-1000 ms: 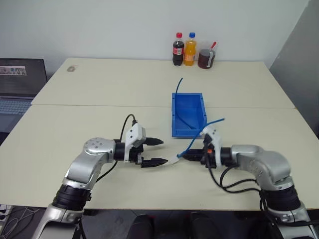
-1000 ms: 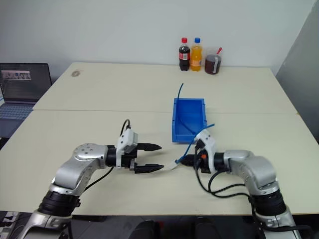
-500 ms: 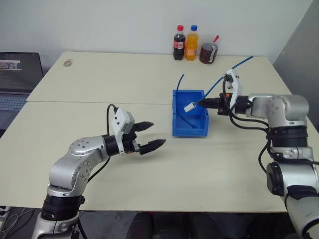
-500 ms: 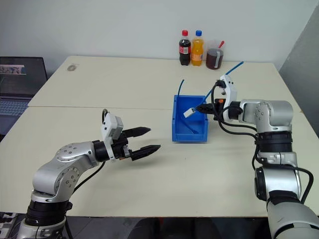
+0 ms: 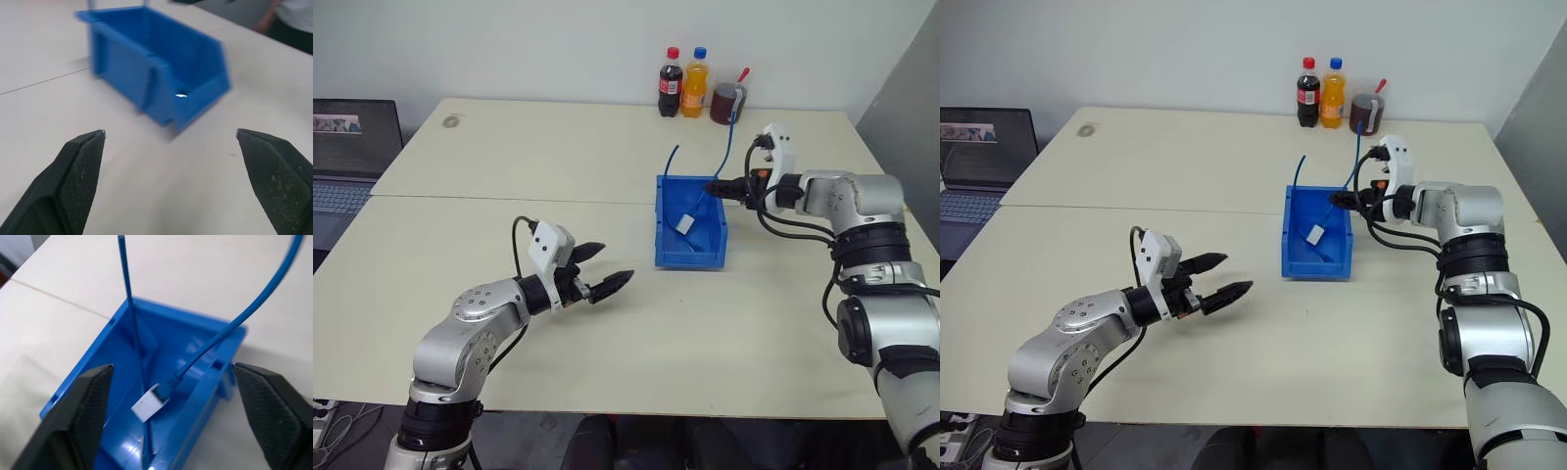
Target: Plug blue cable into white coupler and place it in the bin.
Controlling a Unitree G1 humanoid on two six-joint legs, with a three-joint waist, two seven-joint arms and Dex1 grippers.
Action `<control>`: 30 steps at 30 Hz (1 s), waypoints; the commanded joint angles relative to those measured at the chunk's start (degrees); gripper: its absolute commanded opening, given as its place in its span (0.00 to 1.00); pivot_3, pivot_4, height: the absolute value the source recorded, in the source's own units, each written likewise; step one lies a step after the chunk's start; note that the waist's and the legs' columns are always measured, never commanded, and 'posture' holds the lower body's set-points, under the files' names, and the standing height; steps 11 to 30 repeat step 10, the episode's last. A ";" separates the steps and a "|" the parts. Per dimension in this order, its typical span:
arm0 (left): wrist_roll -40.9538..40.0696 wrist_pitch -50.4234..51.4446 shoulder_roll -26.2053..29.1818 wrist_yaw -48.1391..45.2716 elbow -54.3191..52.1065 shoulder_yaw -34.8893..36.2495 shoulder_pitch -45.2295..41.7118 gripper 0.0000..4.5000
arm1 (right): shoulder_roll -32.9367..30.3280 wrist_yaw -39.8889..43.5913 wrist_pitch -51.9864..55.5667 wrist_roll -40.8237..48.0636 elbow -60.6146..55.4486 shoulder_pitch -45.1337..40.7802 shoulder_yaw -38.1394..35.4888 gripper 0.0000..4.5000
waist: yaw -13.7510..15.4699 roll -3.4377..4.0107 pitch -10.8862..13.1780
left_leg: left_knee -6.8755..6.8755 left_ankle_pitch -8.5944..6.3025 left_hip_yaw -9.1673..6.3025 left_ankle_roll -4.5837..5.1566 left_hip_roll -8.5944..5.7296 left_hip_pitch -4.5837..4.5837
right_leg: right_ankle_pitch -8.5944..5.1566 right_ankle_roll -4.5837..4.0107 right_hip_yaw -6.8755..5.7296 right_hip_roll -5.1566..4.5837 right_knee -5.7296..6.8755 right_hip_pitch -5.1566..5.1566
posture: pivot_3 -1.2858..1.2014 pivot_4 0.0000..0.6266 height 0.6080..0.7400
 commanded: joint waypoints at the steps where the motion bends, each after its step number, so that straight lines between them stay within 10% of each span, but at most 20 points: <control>1: 3.31 -2.13 -0.95 6.97 -0.29 4.24 1.73 1.00 | -0.20 -6.09 -3.44 0.26 -27.27 16.06 -5.02 0.91 | 0.11 -0.05 -0.03 | 0.00 -0.01 -0.07 0.00 0.13 -0.04 | -0.05 0.08 -0.05 -0.07 -0.02 0.03 | 0.52 0.24 1.00; 10: 10.47 -9.50 -5.23 15.44 0.30 4.29 9.09 1.00 | 12.59 -27.69 -26.20 -14.85 -50.92 59.41 -6.03 0.91 | -0.21 -0.04 -0.03 | 0.04 0.02 0.11 -0.09 -0.16 0.15 | -0.01 0.47 0.06 -0.60 0.09 0.13 | 0.52 0.24 1.00; 30: 10.47 -9.50 -5.23 15.44 0.30 4.29 9.09 1.00 | 12.59 -27.69 -26.20 -14.85 -50.92 59.41 -6.03 0.91 | -0.21 -0.04 -0.03 | 0.04 0.02 0.11 -0.09 -0.16 0.15 | -0.01 0.47 0.06 -0.60 0.09 0.13 | 0.52 0.24 1.00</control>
